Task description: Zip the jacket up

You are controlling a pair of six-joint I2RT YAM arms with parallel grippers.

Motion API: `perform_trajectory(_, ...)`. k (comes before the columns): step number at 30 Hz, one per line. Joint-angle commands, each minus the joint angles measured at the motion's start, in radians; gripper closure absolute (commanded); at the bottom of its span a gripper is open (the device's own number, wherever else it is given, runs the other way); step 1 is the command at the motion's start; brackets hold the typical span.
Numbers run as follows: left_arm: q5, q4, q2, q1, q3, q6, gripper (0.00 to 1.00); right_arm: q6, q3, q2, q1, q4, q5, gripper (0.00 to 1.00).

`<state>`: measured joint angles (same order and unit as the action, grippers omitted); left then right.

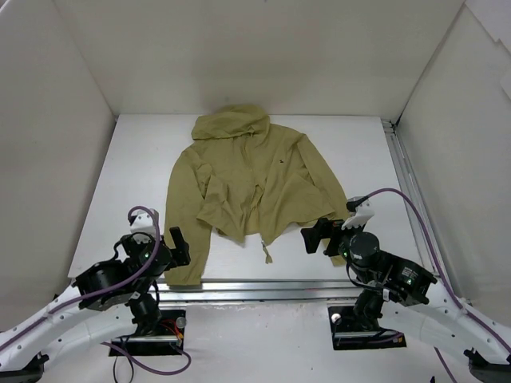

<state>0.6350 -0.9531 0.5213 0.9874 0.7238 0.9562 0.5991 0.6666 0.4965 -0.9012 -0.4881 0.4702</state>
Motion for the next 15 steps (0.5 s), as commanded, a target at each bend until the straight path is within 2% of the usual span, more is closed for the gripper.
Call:
perform_trajectory(1, -0.044, 0.048, 0.008, 0.002, 0.016, -0.072, 0.01, -0.007, 0.013, 0.007, 0.002, 0.04, 0.03, 0.02)
perform_trajectory(5, -0.072, 0.071, 0.068, 0.002, 0.045, -0.134, 0.04, -0.013, 0.011, 0.005, 0.005, 0.04, 0.019, 0.02)
perform_trajectory(11, -0.112, 0.091, 0.31, 0.014, 0.137, -0.208, 0.05, -0.018, 0.013, 0.053, 0.005, 0.039, 0.001, 0.02)
perform_trajectory(15, -0.158, 0.172, 0.373, 0.023, 0.157, -0.247, 0.05, -0.018, 0.018, 0.097, 0.002, 0.039, -0.007, 0.02)
